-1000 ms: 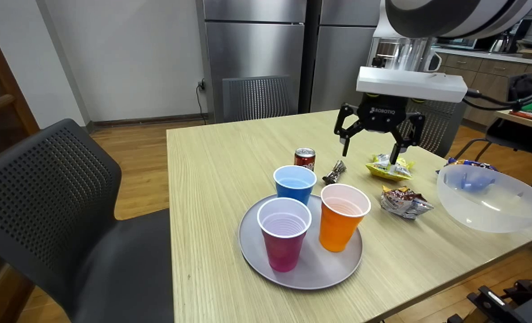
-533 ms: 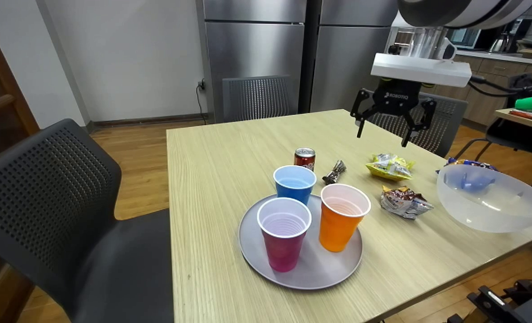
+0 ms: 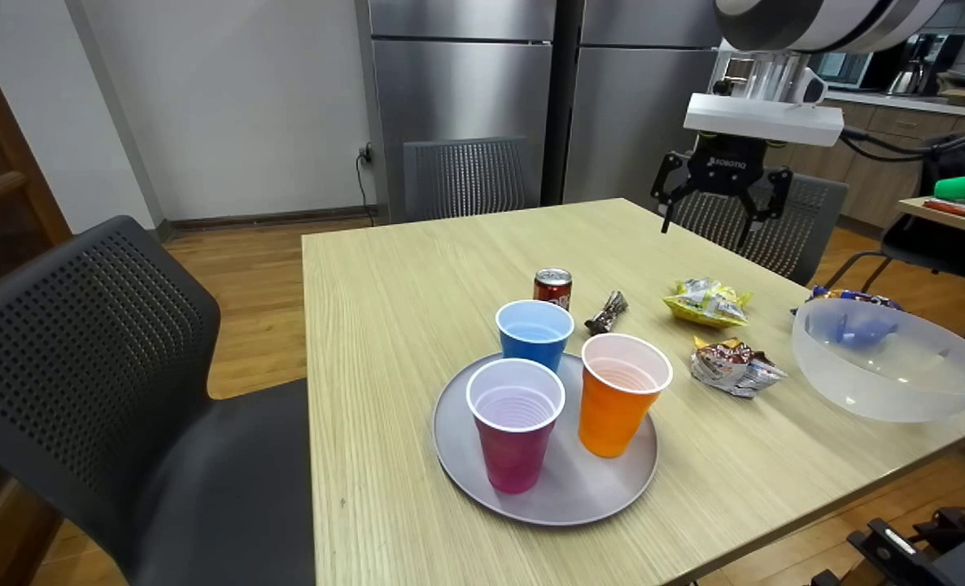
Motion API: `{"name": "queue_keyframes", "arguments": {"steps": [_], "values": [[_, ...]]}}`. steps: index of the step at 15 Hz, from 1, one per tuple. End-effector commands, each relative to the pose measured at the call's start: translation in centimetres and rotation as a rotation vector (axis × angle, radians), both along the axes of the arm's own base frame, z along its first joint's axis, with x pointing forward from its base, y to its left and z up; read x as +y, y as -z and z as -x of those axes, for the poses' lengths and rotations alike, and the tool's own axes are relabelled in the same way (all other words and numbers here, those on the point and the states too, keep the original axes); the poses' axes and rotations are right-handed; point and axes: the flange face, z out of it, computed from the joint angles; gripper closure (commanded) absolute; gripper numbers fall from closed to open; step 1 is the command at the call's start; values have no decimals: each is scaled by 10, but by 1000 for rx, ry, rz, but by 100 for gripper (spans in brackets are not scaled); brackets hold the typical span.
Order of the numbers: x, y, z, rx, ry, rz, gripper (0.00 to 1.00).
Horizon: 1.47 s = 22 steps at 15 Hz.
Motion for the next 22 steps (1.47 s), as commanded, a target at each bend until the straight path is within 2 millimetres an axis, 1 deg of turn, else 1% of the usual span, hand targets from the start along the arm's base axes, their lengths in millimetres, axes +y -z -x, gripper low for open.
{"name": "queue_keyframes", "arguments": {"steps": [1, 4, 7, 13, 17, 22], "values": [[-22, 3, -27, 27, 2, -18, 0], [-39, 10, -44, 40, 28, -26, 0], [-51, 18, -59, 63, 56, -37, 0], [-69, 43, -84, 132, 94, -48, 0], [-80, 57, -91, 176, 115, -51, 0], [-97, 71, -92, 225, 129, -57, 0]]}}
